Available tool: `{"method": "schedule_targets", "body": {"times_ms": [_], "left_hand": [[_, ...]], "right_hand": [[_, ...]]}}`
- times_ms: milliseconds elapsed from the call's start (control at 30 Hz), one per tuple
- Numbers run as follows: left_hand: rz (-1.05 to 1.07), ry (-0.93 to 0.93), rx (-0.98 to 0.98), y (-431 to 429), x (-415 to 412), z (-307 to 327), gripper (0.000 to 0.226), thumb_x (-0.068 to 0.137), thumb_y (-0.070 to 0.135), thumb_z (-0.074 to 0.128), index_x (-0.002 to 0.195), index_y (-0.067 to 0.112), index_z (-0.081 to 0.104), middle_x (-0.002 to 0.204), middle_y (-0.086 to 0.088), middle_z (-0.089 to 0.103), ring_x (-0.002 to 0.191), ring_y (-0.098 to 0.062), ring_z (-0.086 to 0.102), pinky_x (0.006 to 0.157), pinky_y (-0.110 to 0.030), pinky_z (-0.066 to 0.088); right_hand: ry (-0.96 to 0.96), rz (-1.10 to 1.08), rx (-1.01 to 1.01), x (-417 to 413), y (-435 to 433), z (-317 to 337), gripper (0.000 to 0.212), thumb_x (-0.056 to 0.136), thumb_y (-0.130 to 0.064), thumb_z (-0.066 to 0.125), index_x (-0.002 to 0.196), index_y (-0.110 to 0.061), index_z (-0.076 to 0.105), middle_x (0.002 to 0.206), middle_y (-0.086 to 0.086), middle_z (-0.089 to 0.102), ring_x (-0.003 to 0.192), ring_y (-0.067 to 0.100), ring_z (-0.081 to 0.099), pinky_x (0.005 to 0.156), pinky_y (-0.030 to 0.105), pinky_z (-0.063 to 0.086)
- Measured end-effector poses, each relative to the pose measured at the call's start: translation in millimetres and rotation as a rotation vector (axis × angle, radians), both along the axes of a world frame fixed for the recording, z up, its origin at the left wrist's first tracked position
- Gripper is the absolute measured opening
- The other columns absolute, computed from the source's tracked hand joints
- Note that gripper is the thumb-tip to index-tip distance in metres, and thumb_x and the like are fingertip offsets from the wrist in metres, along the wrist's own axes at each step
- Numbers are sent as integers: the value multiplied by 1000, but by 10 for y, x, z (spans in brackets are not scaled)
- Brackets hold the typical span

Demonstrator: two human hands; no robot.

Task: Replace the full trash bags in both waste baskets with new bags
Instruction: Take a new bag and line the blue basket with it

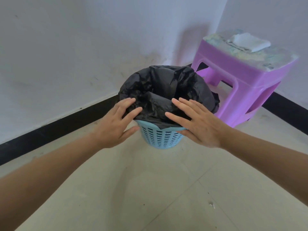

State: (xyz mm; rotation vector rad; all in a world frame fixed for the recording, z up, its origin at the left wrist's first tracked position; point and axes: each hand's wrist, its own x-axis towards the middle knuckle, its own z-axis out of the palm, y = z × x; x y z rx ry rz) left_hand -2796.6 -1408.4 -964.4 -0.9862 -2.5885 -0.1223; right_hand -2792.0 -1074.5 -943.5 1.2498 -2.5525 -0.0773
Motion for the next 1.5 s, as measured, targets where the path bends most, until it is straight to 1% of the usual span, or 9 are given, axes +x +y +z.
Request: {"method": "schedule_targets", "body": {"times_ms": [167,300,567,767,900,1033,1100,1300,1500], "left_hand": [[92,44,90,-68,60,-15,52,91,0,60,142,5,47,148,-23,33,131,-40,44,87,-46,57],[110,231,83,-62,0,19,48,86,-3,66,133,4,58,101,-16,55,85,-32,52,61,-40,53],[227,-69,311,83,97,-46,15,81,-5,63,85,5,52,84,-11,55,71,-25,50,61,-32,36],[396,-381,413,223,43,-96,35,83,-11,46,103,9,67,107,-5,67,97,-25,61,81,-32,47],[753,-535,1085,502,-100,160,14,98,11,38,99,12,52,94,-3,64,87,-18,64,72,-29,49],[778,-503,1209,657,-300,340,46,97,46,50,131,17,41,125,-6,50,111,-20,55,91,-36,52],[730,-584,1133,706,-366,354,68,90,45,63,145,23,30,144,-7,36,125,-22,46,103,-42,47],[723,-733,1059,819,-388,366,85,87,-2,59,154,27,16,150,-7,26,133,-31,41,105,-49,47],[761,-729,1038,817,-424,446,84,85,-7,55,153,25,17,149,-9,26,130,-33,42,103,-49,48]], "right_hand": [[96,129,-46,94,-138,-54,48,106,-29,47,153,-27,37,161,18,26,149,33,28,116,50,32],[342,220,-136,123,-176,-48,59,92,6,54,142,-25,55,124,9,53,114,28,55,107,43,41],[369,307,101,239,-272,-102,23,97,-8,50,92,-17,70,82,-1,58,80,24,56,68,34,47],[128,117,-42,293,-296,-13,11,85,-8,60,90,-16,67,81,0,55,72,22,51,64,34,42],[-202,-379,-780,367,-399,130,6,91,-14,50,94,-18,53,88,-6,50,74,9,47,67,23,39],[-301,-1045,-1289,82,-351,175,36,98,-40,49,131,-26,43,137,1,38,115,18,51,109,44,36],[-473,-1169,-1393,-27,-251,139,48,98,-44,48,142,-31,34,143,1,39,116,20,50,110,46,37],[-740,-1094,-1573,-227,-91,-31,27,100,-21,39,109,-19,65,91,-3,64,81,18,56,78,32,51],[-1118,-1153,-1173,-350,59,-68,26,97,1,45,119,-6,58,70,8,59,58,20,51,73,34,42]]}}
